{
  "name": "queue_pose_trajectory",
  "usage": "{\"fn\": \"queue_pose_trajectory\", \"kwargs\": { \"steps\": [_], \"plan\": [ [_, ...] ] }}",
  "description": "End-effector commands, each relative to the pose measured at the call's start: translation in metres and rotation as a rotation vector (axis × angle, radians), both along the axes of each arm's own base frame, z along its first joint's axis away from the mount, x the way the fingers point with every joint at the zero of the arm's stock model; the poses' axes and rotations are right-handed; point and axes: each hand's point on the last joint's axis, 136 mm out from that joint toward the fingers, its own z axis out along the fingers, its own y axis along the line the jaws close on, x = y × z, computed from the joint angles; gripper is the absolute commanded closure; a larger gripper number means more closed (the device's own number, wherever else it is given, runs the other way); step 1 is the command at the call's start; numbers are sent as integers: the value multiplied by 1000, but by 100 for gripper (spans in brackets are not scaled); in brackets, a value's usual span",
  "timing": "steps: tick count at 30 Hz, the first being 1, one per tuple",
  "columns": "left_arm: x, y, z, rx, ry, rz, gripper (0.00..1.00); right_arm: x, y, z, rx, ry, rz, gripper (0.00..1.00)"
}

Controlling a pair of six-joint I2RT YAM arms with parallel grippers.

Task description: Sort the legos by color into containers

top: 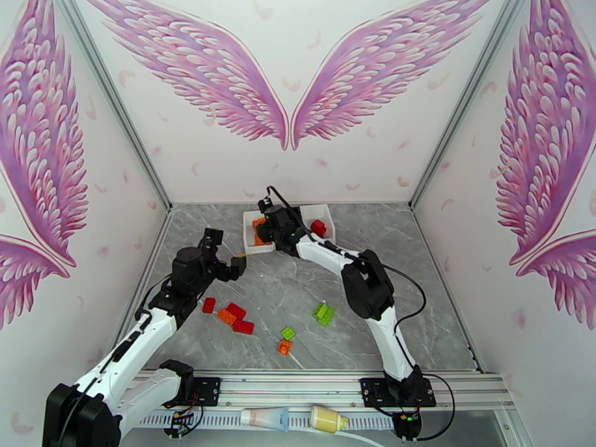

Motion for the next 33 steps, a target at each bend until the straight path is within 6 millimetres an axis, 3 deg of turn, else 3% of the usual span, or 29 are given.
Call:
{"fn": "queue_pose_trajectory", "kwargs": {
  "steps": [1,7,10,17,20,22,26,33],
  "plan": [
    [-6,3,-7,23,10,5,1,22,6,4,4,-47,-14,80],
    [-6,2,-4,14,2,8,1,34,23,-22,8,-26,28,77],
    [-5,2,-1,7,-3,17,1,34,27,-25,13,-15,47,73],
    [-8,5,-2,20,15,27,1,17,25,22,42,-22,92,46],
    [-12,12,-9,35,62,63,1,7,14,40,38,-41,88,33],
    [-15,19,-13,49,89,94,1,-3,7,46,32,-57,95,29],
    [-21,36,-23,65,151,194,1,-27,-6,53,2,-88,150,10],
    [-30,62,-50,152,346,300,1,-72,-36,46,-124,-127,254,7]
  ]
}}
